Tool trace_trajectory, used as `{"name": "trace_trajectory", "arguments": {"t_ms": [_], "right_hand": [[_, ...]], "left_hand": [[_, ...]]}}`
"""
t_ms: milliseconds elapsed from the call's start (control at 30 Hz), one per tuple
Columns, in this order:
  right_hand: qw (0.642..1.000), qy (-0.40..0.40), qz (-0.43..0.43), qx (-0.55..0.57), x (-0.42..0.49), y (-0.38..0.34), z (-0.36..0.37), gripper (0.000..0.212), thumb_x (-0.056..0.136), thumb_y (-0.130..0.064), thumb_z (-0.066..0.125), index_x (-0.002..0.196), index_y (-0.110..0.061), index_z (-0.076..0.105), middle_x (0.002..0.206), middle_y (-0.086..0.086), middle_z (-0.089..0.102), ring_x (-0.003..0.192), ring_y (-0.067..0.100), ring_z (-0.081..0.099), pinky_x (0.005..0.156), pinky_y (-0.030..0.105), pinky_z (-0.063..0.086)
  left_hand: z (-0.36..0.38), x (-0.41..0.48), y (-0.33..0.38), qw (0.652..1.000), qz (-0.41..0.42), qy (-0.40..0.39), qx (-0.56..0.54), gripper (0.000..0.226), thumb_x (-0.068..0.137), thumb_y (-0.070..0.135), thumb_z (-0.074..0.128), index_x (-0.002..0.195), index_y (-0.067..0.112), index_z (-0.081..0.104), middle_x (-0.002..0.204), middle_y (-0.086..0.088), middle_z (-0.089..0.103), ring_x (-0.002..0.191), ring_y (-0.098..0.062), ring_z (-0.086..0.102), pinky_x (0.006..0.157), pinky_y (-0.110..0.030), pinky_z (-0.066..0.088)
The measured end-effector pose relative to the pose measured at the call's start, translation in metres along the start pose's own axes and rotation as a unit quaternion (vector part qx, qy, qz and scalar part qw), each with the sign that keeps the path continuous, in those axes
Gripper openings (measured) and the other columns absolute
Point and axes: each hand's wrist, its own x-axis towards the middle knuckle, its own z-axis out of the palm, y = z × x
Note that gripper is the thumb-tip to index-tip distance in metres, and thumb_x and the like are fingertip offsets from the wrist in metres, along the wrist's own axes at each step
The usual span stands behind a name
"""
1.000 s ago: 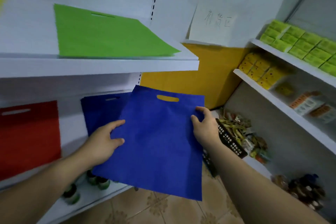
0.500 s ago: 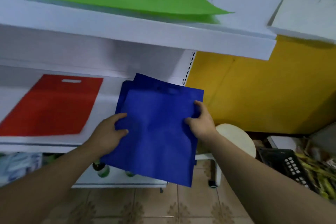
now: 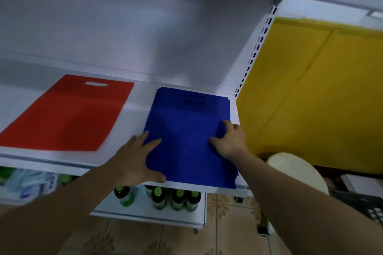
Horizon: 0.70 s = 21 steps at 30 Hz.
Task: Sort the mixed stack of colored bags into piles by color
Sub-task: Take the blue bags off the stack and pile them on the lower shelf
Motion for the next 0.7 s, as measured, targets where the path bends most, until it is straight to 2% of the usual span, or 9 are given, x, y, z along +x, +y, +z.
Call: {"name": "trace_trajectory", "arguments": {"t_ms": [100, 167, 233, 367, 500, 600, 700], "right_hand": [[0.999, 0.015, -0.017, -0.039, 0.001, 0.003, 0.005, 0.061, 0.091, -0.043, 0.059, 0.143, -0.022, 0.035, 0.147, 0.008, 0.031, 0.133, 0.029, 0.034, 0.108, 0.039, 0.035], [0.998, 0.035, -0.029, -0.033, 0.002, 0.003, 0.007, 0.052, 0.094, -0.040, 0.055, 0.140, -0.021, 0.040, 0.146, 0.008, 0.034, 0.131, 0.028, 0.037, 0.106, 0.038, 0.037], [0.998, 0.037, -0.037, -0.039, 0.003, 0.005, 0.010, 0.052, 0.094, -0.044, 0.052, 0.139, -0.021, 0.041, 0.145, 0.007, 0.035, 0.131, 0.027, 0.037, 0.106, 0.038, 0.037], [0.994, 0.027, -0.054, -0.090, 0.001, 0.006, 0.015, 0.057, 0.093, -0.053, 0.048, 0.141, -0.023, 0.040, 0.146, 0.005, 0.035, 0.132, 0.026, 0.035, 0.108, 0.040, 0.035], [0.992, 0.016, -0.058, -0.112, 0.000, 0.003, 0.013, 0.057, 0.095, -0.054, 0.042, 0.141, -0.021, 0.038, 0.148, 0.006, 0.033, 0.133, 0.027, 0.033, 0.108, 0.040, 0.033], [0.995, 0.026, -0.048, -0.085, -0.003, 0.003, 0.013, 0.058, 0.093, -0.049, 0.051, 0.141, -0.020, 0.037, 0.146, 0.008, 0.034, 0.132, 0.028, 0.034, 0.107, 0.039, 0.035], [0.998, 0.042, 0.008, -0.041, -0.002, -0.001, 0.009, 0.064, 0.089, -0.045, 0.062, 0.140, -0.018, 0.036, 0.140, 0.011, 0.041, 0.127, 0.030, 0.039, 0.102, 0.038, 0.039]], "left_hand": [[0.007, 0.003, -0.004, 0.999, 0.008, 0.008, 0.039, 0.148, 0.016, 0.104, 0.011, 0.149, 0.039, 0.002, 0.158, 0.005, -0.016, 0.145, -0.026, -0.010, 0.118, -0.042, 0.006], [0.011, 0.003, -0.005, 0.998, 0.020, 0.021, 0.048, 0.146, 0.019, 0.105, 0.009, 0.149, 0.039, 0.001, 0.156, 0.009, -0.018, 0.145, -0.023, -0.011, 0.118, -0.041, 0.005], [0.014, 0.002, -0.004, 0.997, 0.034, 0.031, 0.066, 0.140, 0.024, 0.105, 0.006, 0.149, 0.040, -0.001, 0.153, 0.013, -0.021, 0.145, -0.021, -0.013, 0.119, -0.041, 0.004], [0.017, 0.003, -0.004, 0.995, 0.026, 0.059, 0.072, 0.141, 0.027, 0.102, -0.008, 0.150, 0.035, 0.005, 0.158, 0.006, -0.011, 0.146, -0.021, -0.006, 0.118, -0.037, 0.005], [0.015, 0.004, -0.001, 0.996, 0.020, 0.070, 0.053, 0.144, 0.027, 0.103, -0.008, 0.151, 0.031, 0.010, 0.159, 0.005, -0.007, 0.146, -0.020, -0.002, 0.118, -0.035, 0.006], [0.018, 0.002, 0.002, 0.997, 0.014, 0.059, 0.038, 0.146, 0.025, 0.103, -0.005, 0.151, 0.032, 0.010, 0.159, 0.007, -0.008, 0.146, -0.021, -0.005, 0.119, -0.036, 0.006], [0.023, 0.004, 0.002, 0.996, 0.018, 0.059, 0.069, 0.144, 0.026, 0.102, -0.008, 0.151, 0.032, 0.005, 0.158, 0.006, -0.011, 0.146, -0.024, -0.009, 0.118, -0.038, 0.006]]}}
